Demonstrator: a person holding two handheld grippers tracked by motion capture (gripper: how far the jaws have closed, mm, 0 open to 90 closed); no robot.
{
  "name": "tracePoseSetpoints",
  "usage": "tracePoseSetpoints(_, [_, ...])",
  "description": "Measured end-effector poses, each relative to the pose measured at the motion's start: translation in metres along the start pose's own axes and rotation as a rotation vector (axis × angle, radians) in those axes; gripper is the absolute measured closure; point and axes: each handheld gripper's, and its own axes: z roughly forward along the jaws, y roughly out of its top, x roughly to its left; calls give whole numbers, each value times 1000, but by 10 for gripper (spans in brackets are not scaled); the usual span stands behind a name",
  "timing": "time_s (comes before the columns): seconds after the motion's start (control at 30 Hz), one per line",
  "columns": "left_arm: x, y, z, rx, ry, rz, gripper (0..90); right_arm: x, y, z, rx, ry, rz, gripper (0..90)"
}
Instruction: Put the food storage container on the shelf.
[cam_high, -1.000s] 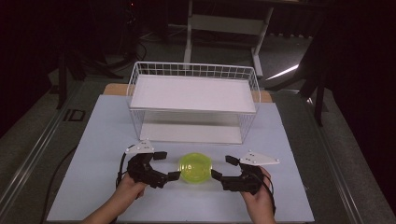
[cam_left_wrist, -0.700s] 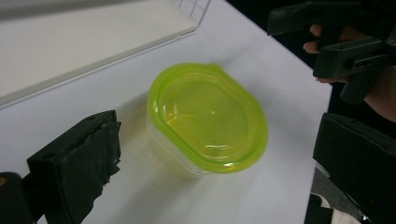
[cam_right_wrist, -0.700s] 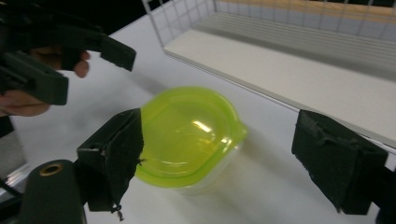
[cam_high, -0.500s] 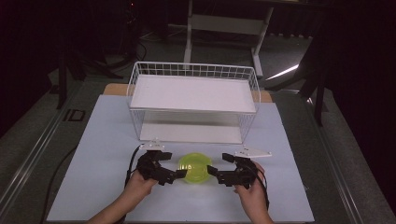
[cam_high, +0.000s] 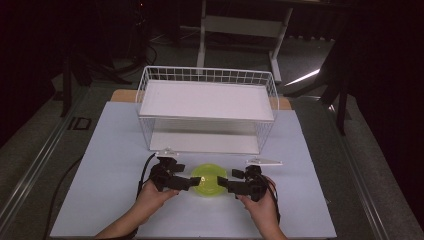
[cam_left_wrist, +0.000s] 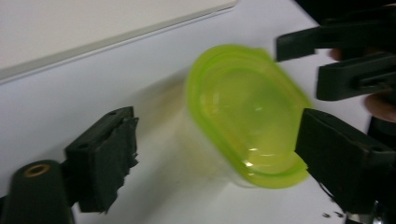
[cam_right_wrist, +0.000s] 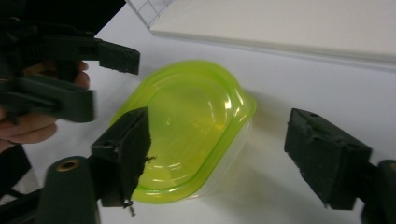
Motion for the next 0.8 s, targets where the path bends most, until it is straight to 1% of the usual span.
tracePoseSetpoints(0.03, [0, 0, 0, 0, 0, 0, 154, 0, 0, 0, 0, 0, 0, 257])
tracePoseSetpoints(0.07, [1, -1, 3, 33, 12, -1, 154, -1, 0, 0, 3, -2, 10, 315])
tracePoseSetpoints(0.1, [1, -1, 3, 36, 8, -5, 173, -1, -1, 0, 15, 4, 37, 348])
tracePoseSetpoints(0.13, [0, -2, 4, 38, 11, -11, 198, -1, -1, 0, 19, -4, 35, 364])
tracePoseSetpoints(0.2, [0, -3, 4, 43, 3, -19, 253, -2, -1, 1, 22, -16, 39, 411])
tracePoseSetpoints(0.23, [0, -4, 4, 43, 1, -27, 292, -2, -1, 1, 22, -19, 43, 420])
tracePoseSetpoints(0.27, [0, -4, 4, 42, -2, -32, 356, -3, -1, 2, 29, -20, 53, 426])
tracePoseSetpoints(0.3, [0, -5, 4, 45, 6, -42, 377, -3, -1, 2, 30, -27, 56, 440])
tracePoseSetpoints(0.33, [0, -5, 4, 47, 0, -50, 425, -3, -1, 3, 33, -29, 65, 469])
tracePoseSetpoints(0.37, [0, -6, 4, 48, -4, -55, 477, -5, -2, 3, 41, -21, 75, 486])
tracePoseSetpoints(0.4, [0, -7, 3, 45, -7, -60, 517, -5, -2, 3, 45, -23, 84, 518])
tracePoseSetpoints(0.43, [0, -7, 3, 45, -7, -60, 562, -5, -2, 3, 45, -23, 84, 518])
tracePoseSetpoints(0.47, [1, -8, 3, 43, -35, -88, 562, -5, -3, 4, 52, -17, 87, 562])
tracePoseSetpoints(0.5, [0, -7, 2, 38, -33, -99, 620, -5, -4, 3, 60, 2, 100, 645])
tracePoseSetpoints(0.53, [-3, -7, 1, 37, -20, -100, 640, -3, -4, 3, 57, 7, 97, 676])
tracePoseSetpoints(0.6, [-6, -7, 0, 47, -7, -93, 660, 0, -4, 2, 60, 1, 81, 691])
tracePoseSetpoints(0.63, [-6, -7, 0, 47, -7, -93, 665, 0, -4, 2, 60, 1, 81, 691])
tracePoseSetpoints(0.67, [-10, -7, -1, 63, -1, -91, 665, 2, -5, 2, 60, -5, 70, 699])
tracePoseSetpoints(0.7, [-12, -8, -1, 63, 7, -90, 683, 4, -5, 1, 52, -1, 65, 727])
tracePoseSetpoints(0.8, [-17, -10, -4, 59, 8, -108, 710, 8, -6, -1, 52, -7, 60, 748])
